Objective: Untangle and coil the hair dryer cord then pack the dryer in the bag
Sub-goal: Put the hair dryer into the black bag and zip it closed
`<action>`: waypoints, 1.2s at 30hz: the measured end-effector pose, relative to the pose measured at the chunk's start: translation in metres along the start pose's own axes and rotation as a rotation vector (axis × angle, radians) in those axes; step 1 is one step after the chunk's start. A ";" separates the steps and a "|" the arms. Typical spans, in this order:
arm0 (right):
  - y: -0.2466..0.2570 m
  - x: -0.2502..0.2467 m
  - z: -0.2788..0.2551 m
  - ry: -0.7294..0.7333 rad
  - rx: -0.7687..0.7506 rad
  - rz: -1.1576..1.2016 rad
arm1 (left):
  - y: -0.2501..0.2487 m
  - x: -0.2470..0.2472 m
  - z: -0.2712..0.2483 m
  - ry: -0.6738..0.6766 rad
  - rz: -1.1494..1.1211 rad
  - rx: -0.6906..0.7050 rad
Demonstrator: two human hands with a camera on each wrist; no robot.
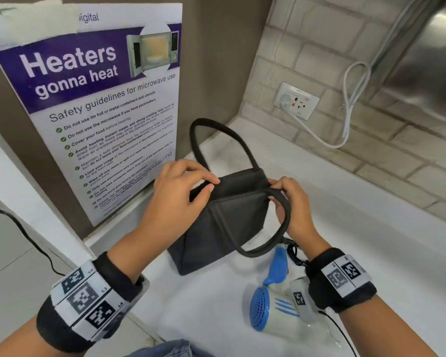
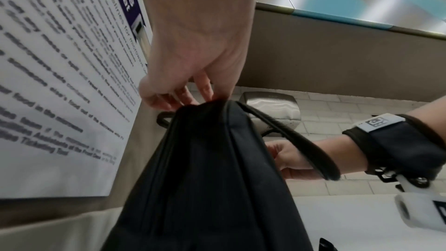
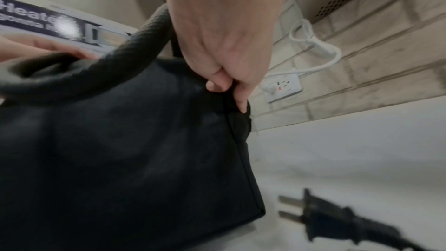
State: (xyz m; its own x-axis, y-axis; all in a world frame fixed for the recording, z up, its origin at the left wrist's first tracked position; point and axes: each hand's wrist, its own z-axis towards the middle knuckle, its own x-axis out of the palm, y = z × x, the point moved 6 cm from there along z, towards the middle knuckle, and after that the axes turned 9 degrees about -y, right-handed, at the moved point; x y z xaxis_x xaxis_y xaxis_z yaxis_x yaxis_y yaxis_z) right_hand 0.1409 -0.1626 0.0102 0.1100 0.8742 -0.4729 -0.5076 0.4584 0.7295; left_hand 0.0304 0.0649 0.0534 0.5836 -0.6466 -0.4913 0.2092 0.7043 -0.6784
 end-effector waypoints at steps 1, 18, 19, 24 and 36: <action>0.004 0.008 -0.003 0.052 0.014 0.068 | 0.003 0.000 -0.001 0.020 0.031 -0.006; -0.035 0.066 -0.018 0.216 1.099 0.504 | 0.048 -0.011 -0.022 0.179 -0.104 -0.247; -0.037 0.070 -0.014 0.205 1.109 0.539 | 0.050 -0.011 -0.023 0.184 -0.113 -0.257; -0.050 0.074 0.001 0.239 1.065 0.483 | 0.055 -0.018 -0.026 0.185 -0.150 -0.289; 0.049 0.040 0.037 0.191 0.184 -0.289 | 0.040 -0.012 -0.025 0.235 0.137 -0.094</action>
State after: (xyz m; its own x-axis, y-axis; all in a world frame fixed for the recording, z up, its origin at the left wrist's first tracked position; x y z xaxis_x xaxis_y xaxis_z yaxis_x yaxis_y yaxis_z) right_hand 0.1522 -0.0996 0.0457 0.0560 0.6674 -0.7426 -0.3153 0.7175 0.6211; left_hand 0.0123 0.0940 0.0184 0.4010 -0.6052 -0.6877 0.0606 0.7666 -0.6393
